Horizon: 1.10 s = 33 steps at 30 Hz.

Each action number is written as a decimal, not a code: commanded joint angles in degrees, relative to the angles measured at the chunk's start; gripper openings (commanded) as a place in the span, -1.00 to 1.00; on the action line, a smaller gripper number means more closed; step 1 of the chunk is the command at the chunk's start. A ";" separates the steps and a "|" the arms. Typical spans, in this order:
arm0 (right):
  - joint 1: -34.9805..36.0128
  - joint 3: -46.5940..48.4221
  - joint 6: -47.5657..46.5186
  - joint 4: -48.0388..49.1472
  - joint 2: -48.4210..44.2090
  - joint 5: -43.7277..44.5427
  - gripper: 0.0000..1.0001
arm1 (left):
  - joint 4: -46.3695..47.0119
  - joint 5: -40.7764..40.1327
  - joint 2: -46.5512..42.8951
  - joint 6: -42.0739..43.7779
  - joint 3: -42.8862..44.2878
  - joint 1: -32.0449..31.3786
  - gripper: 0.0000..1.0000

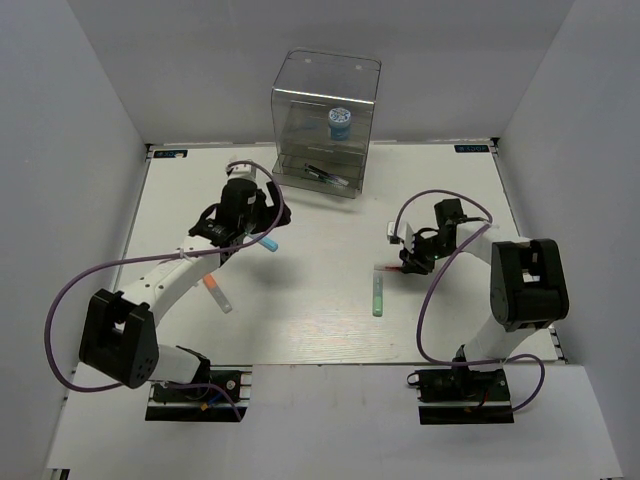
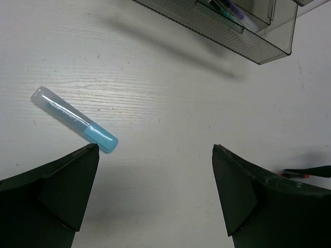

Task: Sort the stationery into containers
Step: Pick up the pen from the center of the board, then place the pen in the drawer.

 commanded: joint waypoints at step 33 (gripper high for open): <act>17.97 38.99 32.26 38.24 15.21 -0.27 -1.00 | -6.88 -4.51 -3.16 -17.97 -4.62 0.14 1.00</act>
